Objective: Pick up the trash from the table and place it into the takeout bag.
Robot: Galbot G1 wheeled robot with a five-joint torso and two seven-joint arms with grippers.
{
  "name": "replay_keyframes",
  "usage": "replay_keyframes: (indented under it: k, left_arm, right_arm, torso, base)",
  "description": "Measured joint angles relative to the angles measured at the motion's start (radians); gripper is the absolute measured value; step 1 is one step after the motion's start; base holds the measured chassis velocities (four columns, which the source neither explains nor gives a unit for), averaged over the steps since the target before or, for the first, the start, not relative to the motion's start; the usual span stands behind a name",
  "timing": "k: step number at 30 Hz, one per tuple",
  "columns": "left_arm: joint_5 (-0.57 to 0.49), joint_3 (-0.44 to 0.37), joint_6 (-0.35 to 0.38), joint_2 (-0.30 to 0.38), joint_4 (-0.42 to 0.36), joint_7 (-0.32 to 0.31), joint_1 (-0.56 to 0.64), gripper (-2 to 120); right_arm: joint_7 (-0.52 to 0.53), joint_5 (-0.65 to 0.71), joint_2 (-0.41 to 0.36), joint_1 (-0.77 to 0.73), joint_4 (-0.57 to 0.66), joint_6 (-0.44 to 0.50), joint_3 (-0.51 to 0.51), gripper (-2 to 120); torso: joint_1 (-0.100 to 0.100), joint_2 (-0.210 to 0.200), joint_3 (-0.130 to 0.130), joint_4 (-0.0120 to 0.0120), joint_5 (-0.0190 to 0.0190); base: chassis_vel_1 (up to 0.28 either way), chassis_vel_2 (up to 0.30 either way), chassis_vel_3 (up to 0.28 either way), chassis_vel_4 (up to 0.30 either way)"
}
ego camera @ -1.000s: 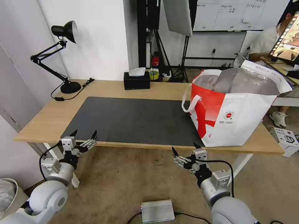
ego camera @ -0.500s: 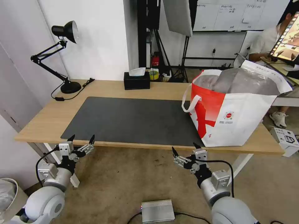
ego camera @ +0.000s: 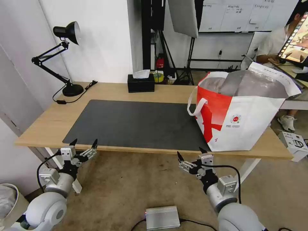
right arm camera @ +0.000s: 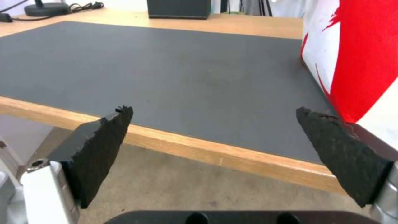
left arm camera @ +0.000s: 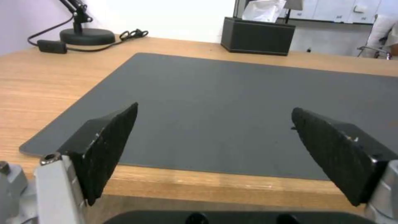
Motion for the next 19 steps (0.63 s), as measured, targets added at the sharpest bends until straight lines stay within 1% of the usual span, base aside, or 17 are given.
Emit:
replay_keyframes:
  k: [19]
  left_arm:
    - [0.000,0.001,0.000,0.000,0.001,0.000,-0.001,100]
  right_arm:
    - [0.000,0.000,0.000,0.000,0.000,0.000,0.000,100]
  torso:
    - [0.000,0.000,0.000,0.0000,0.0000]
  base:
    - [0.000,0.000,0.000,0.000]
